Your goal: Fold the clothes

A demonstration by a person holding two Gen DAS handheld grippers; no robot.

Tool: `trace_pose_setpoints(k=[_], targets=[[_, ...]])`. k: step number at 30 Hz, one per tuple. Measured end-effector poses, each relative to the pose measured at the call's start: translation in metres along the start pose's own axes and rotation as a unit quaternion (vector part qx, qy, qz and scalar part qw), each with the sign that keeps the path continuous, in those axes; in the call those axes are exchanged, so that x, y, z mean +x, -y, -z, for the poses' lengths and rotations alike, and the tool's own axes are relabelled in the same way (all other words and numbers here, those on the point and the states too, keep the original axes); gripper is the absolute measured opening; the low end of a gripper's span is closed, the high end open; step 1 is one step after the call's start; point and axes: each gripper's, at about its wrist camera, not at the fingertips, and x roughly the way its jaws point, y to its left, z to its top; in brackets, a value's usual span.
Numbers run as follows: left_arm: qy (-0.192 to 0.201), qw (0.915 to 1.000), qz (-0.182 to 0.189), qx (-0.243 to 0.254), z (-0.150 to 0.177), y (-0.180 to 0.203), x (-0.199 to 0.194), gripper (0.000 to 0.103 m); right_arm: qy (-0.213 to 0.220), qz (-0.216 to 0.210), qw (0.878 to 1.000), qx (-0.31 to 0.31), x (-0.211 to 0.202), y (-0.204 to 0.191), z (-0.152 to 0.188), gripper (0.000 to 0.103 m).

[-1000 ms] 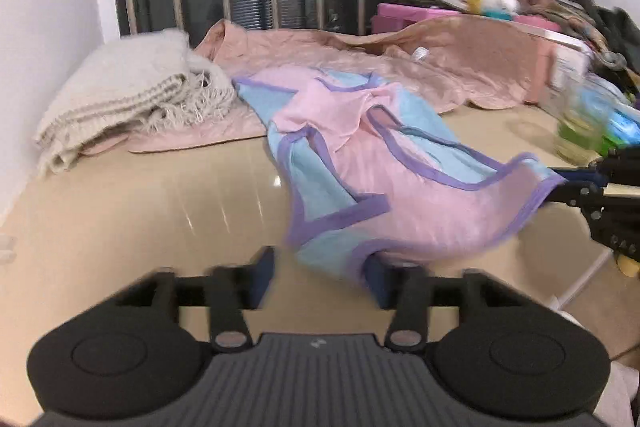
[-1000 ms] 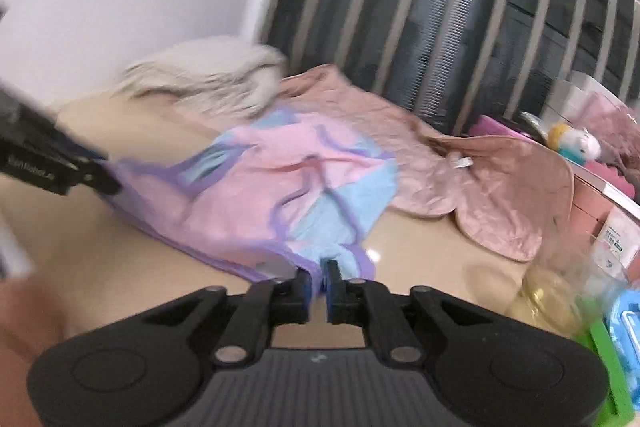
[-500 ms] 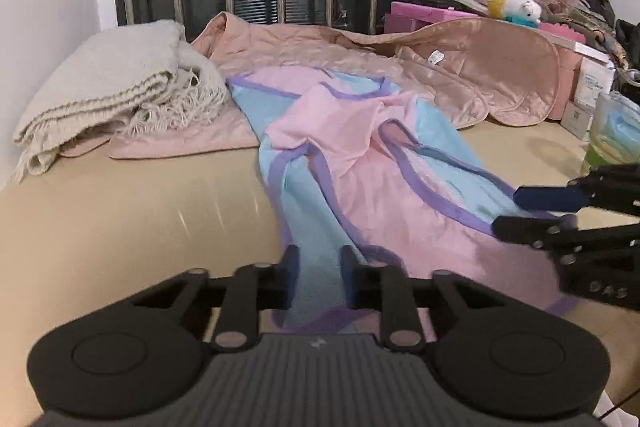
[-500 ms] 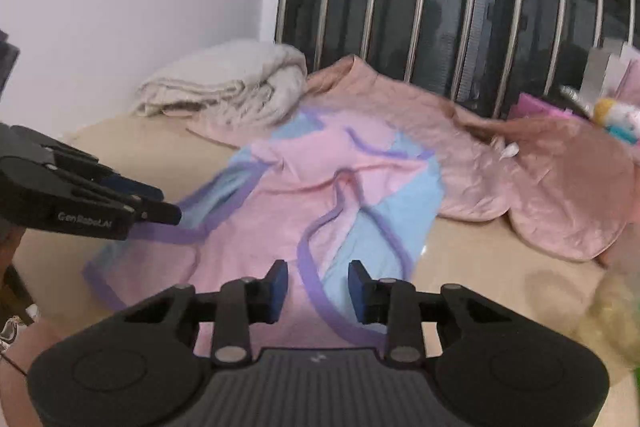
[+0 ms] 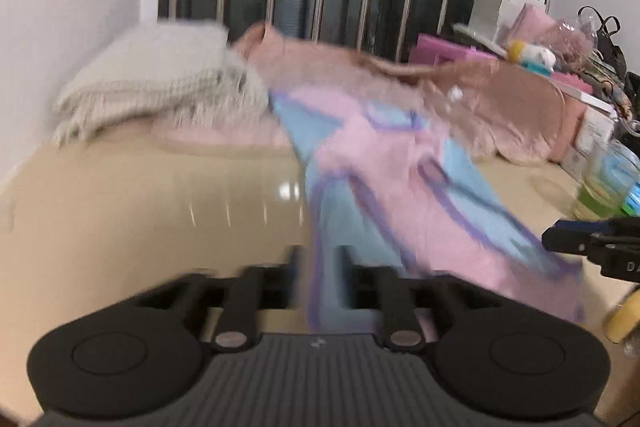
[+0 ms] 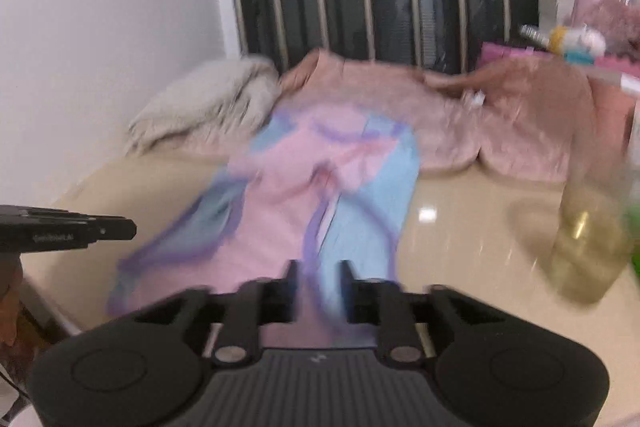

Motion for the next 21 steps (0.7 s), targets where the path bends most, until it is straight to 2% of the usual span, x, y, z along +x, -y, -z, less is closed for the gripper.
trace_pose_setpoints(k=[2,4,5,6,7,8,9,10,15,17,18,19,21], targets=[[0.005,0.9996,-0.014,0.023,-0.017,0.006,0.025,0.056,0.008,0.035,0.999,-0.018,0.019,0.005,-0.014,0.037],[-0.014,0.9988,-0.021,0.043,-0.026,0.017,0.054,0.056,-0.014,0.061,0.998,-0.031,0.053,0.009,-0.023,0.036],[-0.022,0.9984,-0.022,0.047,-0.026,0.019,0.064,0.054,-0.026,0.068,0.997,-0.035,0.069,0.011,-0.026,0.031],[-0.031,0.9980,-0.022,0.051,-0.026,0.022,0.073,0.035,-0.034,0.069,0.996,-0.037,0.079,0.012,-0.027,0.024],[-0.039,0.9974,-0.023,0.055,-0.026,0.024,0.082,0.005,-0.042,0.069,0.996,-0.037,0.088,0.014,-0.028,0.020],[-0.042,0.9972,-0.027,0.055,-0.026,0.024,0.088,0.002,-0.044,0.066,0.996,-0.031,0.090,0.014,-0.027,0.010],[-0.038,0.9976,-0.036,0.047,-0.024,0.019,0.087,0.002,-0.045,0.062,0.997,-0.026,0.092,0.015,-0.026,0.004],[-0.033,0.9977,-0.045,0.038,-0.022,0.014,0.087,0.001,-0.046,0.061,0.997,-0.020,0.094,0.017,-0.025,0.003],[-0.014,0.9970,-0.069,-0.032,-0.023,-0.028,0.076,0.001,-0.029,0.109,0.992,0.056,0.086,0.045,-0.028,0.000],[-0.009,0.9960,-0.079,-0.042,-0.025,-0.034,0.067,0.003,-0.019,0.100,0.992,0.078,0.076,0.054,-0.029,0.008],[-0.007,0.9958,-0.081,-0.042,-0.024,-0.034,0.061,0.008,-0.010,0.094,0.993,0.070,0.066,0.051,-0.029,0.011],[-0.003,0.9961,-0.078,-0.041,-0.021,-0.032,0.051,0.026,-0.001,0.088,0.994,0.061,0.055,0.047,-0.029,0.013],[0.012,0.9978,-0.053,-0.038,-0.013,-0.025,0.028,0.052,0.016,0.057,0.998,0.026,0.030,0.036,-0.022,0.026]])
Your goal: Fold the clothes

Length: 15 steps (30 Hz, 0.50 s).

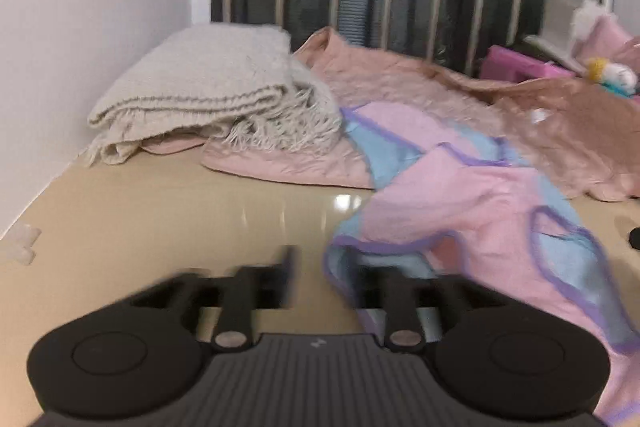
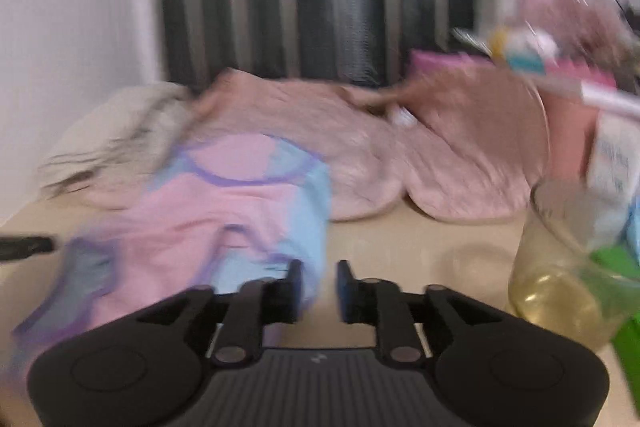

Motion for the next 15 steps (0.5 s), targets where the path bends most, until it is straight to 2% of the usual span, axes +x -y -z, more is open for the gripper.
trace_pose_setpoints(k=[3,5,6,7,8,9,11,15], targets=[[-0.015,0.9982,0.054,0.021,0.013,0.015,-0.017,0.052,-0.018,-0.061,0.997,-0.032,-0.024,-0.017,0.018,0.026],[-0.022,0.9964,0.062,0.053,0.022,0.031,-0.017,0.043,-0.036,-0.080,0.995,-0.050,-0.027,-0.031,0.031,0.026],[-0.028,0.9954,0.063,0.067,0.027,0.038,-0.016,0.034,-0.043,-0.083,0.994,-0.058,-0.026,-0.038,0.036,0.025],[-0.040,0.9941,0.067,0.076,0.031,0.042,-0.014,0.019,-0.049,-0.085,0.993,-0.065,-0.026,-0.045,0.042,0.025],[-0.048,0.9931,0.068,0.082,0.035,0.045,-0.012,0.010,-0.054,-0.081,0.993,-0.067,-0.024,-0.048,0.046,0.016],[-0.051,0.9929,0.067,0.084,0.039,0.046,-0.013,0.009,-0.056,-0.074,0.994,-0.065,-0.023,-0.050,0.049,0.000],[-0.060,0.9927,0.064,0.083,0.041,0.043,-0.017,0.009,-0.054,-0.056,0.996,-0.050,-0.024,-0.046,0.052,0.000],[-0.069,0.9937,0.059,0.067,0.044,0.032,-0.035,0.009,-0.080,-0.031,0.996,-0.026,-0.038,-0.039,0.052,0.000]])
